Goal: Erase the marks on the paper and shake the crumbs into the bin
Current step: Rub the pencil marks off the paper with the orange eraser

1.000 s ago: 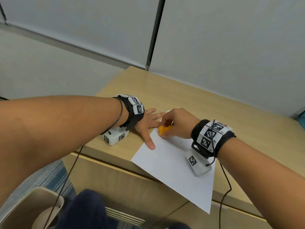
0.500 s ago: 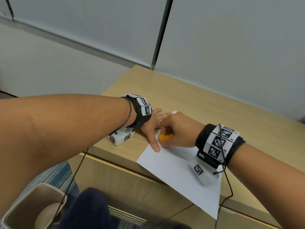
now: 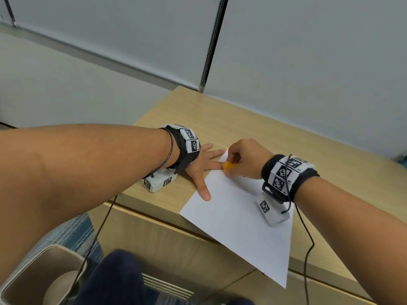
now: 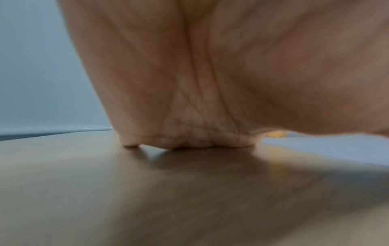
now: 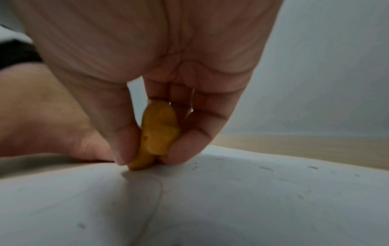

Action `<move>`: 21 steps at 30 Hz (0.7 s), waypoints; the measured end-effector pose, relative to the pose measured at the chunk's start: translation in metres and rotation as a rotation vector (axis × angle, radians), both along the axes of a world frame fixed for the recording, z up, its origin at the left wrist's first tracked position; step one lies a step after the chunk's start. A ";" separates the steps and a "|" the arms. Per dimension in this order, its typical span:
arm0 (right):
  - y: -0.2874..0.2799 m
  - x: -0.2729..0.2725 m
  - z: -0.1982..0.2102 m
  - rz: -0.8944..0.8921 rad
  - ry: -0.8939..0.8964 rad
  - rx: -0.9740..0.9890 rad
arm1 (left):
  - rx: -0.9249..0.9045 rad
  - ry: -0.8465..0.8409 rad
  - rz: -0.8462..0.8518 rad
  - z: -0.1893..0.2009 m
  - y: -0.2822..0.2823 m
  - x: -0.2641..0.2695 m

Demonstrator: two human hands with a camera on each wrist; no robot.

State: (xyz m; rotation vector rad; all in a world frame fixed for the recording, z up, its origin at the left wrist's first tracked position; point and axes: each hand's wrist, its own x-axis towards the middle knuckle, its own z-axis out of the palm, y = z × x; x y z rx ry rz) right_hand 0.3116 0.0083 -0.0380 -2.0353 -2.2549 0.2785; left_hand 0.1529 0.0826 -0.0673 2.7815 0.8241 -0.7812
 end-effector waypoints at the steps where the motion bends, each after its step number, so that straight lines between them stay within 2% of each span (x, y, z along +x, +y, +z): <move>1: -0.001 0.001 -0.001 -0.001 0.007 0.009 | 0.000 0.001 -0.002 0.001 -0.002 0.000; 5: -0.012 -0.011 -0.004 0.135 0.010 -0.146 | 0.006 0.023 0.005 -0.001 0.000 -0.001; 10: 0.003 0.003 -0.003 0.003 0.010 0.014 | 0.000 0.002 -0.007 0.005 -0.004 -0.001; 15: -0.010 -0.002 0.007 0.117 -0.008 -0.255 | 0.005 0.006 0.009 0.004 -0.003 -0.002; 21: -0.005 0.002 -0.001 0.061 0.011 -0.044 | 0.004 0.016 0.003 0.000 0.001 -0.001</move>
